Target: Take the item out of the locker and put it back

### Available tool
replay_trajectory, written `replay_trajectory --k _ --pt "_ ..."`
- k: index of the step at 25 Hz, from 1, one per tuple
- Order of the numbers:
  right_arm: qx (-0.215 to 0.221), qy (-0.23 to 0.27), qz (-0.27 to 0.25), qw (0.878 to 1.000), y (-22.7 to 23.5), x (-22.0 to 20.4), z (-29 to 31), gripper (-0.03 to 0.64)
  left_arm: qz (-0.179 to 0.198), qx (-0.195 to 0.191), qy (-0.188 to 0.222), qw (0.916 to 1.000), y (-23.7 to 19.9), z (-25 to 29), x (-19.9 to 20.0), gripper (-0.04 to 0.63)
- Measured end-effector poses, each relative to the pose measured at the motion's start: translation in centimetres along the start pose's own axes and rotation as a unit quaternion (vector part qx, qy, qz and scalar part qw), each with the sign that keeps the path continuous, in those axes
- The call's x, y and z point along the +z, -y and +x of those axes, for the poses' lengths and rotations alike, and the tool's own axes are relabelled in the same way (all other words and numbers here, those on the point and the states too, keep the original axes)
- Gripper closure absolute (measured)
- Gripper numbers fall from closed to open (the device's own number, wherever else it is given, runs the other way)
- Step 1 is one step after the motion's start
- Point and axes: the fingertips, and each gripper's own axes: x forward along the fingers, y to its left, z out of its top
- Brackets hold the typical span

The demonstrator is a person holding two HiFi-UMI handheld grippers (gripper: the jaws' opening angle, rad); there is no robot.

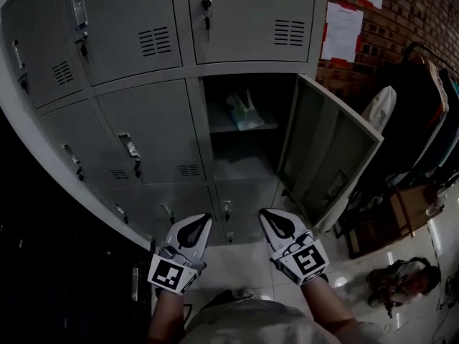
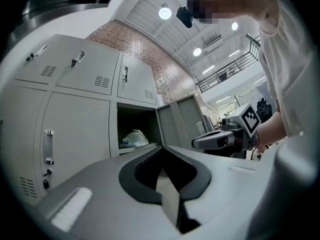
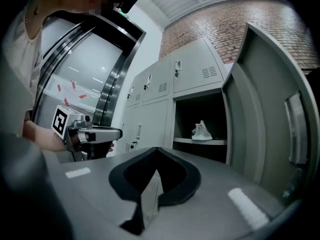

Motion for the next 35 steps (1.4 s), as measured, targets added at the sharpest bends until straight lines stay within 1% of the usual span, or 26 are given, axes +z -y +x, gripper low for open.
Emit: replay_trajectory --k 4,8,9,11,12,14,16,19,21,22,23,25,26,27,28,29,32,35 --pt "-0.04 -0.008 0.0 0.999 2.7 -0.3 2.4 0.615 0.001 -0.013 -0.001 0.9999 -1.7 2.4 -0.7 0.589" --pt "-0.081 0.0 0.006 0.997 6.5 0.9 6.2 0.615 -0.002 -0.024 0.003 0.9997 -3.3 3.8 -1.1 0.589" --pt "-0.09 0.002 0.002 0.996 7.8 1.4 7.6 0.563 -0.005 -0.029 0.002 0.9996 -3.7 4.1 -1.3 0.589" --pt "-0.104 0.009 -0.01 0.995 10.5 2.7 10.9 0.396 -0.016 -0.038 -0.006 0.9991 -4.2 4.5 -2.0 0.589" --pt "-0.111 0.013 -0.016 0.994 11.9 3.4 12.4 0.35 -0.021 -0.041 -0.009 0.9989 -4.5 4.7 -2.4 0.589" --pt "-0.124 0.014 -0.018 0.992 14.5 4.5 15.3 0.291 -0.025 -0.044 -0.009 0.9987 -5.3 5.1 -3.0 0.589" --pt "-0.132 0.008 -0.007 0.991 16.7 5.3 17.8 0.247 -0.021 -0.046 -0.008 0.9987 -6.3 5.4 -3.4 0.589" --pt "-0.138 -0.016 0.005 0.99 18.8 5.0 20.7 0.235 -0.022 -0.044 -0.017 0.9987 -7.9 5.7 -3.9 0.589" --pt "-0.139 -0.035 0.0 0.99 19.5 4.4 22.0 0.237 -0.024 -0.035 -0.016 0.999 -9.1 5.7 -4.3 0.589" --pt "-0.142 -0.044 -0.009 0.989 19.6 4.1 22.4 0.262 -0.024 -0.032 -0.015 0.9991 -9.6 5.8 -4.3 0.589" --pt "-0.146 -0.052 -0.022 0.988 19.6 3.8 22.7 0.303 -0.024 -0.03 -0.014 0.9991 -10.0 5.8 -4.4 0.589" --pt "-0.154 -0.065 -0.055 0.984 19.5 3.2 23.0 0.426 -0.027 -0.032 -0.02 0.9989 -10.4 5.9 -4.7 0.589" --pt "-0.157 -0.07 -0.065 0.983 19.5 3.0 23.0 0.445 -0.029 -0.035 -0.024 0.9987 -10.5 6.0 -4.9 0.589" --pt "-0.159 -0.073 -0.07 0.982 19.5 2.8 23.0 0.48 -0.031 -0.037 -0.026 0.9985 -10.6 6.1 -5.1 0.589" --pt "-0.162 -0.075 -0.074 0.981 19.6 2.7 22.9 0.545 -0.031 -0.037 -0.026 0.9985 -10.7 6.2 -5.2 0.589" --pt "-0.163 -0.076 -0.078 0.981 19.6 2.6 22.9 0.586 -0.032 -0.037 -0.027 0.9984 -10.8 6.3 -5.3 0.589" --pt "-0.164 -0.07 -0.086 0.98 19.6 2.8 22.3 0.604 -0.032 -0.04 -0.023 0.9984 -10.8 6.6 -5.2 0.589" --pt "-0.168 -0.042 -0.091 0.981 19.0 4.5 20.7 0.607 -0.032 -0.047 -0.023 0.9981 -10.6 6.7 -5.2 0.589"
